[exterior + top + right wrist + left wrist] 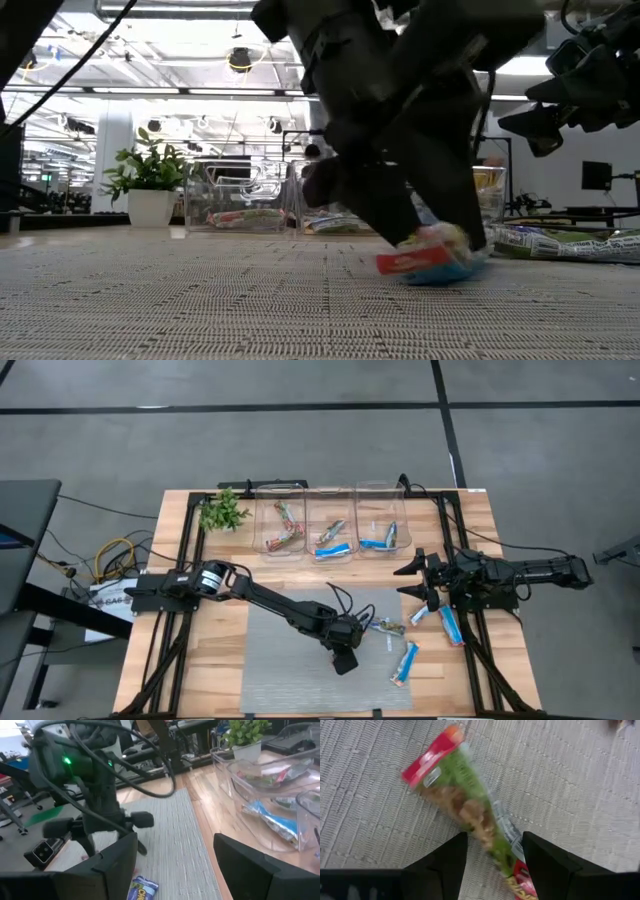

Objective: Pick and place Granola Bars by type
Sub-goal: Put the red granola bar into the left transparent bin

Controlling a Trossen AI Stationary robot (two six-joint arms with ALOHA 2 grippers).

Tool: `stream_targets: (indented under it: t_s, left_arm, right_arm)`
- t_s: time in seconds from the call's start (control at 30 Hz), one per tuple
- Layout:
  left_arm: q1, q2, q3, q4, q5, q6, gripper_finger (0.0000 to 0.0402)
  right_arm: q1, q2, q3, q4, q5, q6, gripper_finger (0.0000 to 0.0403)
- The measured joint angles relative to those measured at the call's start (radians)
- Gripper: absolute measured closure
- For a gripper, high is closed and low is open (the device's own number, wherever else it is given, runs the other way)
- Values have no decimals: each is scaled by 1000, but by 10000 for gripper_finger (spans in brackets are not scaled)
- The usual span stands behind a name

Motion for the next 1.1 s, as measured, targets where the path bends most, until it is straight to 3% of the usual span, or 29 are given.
stream_targets:
  t_s: [0.23,0.53,0.73,1.1]
  left_arm:
    - [0,0,1,-2,-11,-15,229]
    - [19,5,6,7,25,-53,339]
    - [47,6,93,17,57,-13,388]
    - [112,6,358,195,100,155,371]
  right_arm:
    - [0,6,0,5,1,0,148]
    - [0,7,0,4,0,0,148]
    - [0,7,0,4,0,0,148]
    - [0,7,0,5,0,0,148]
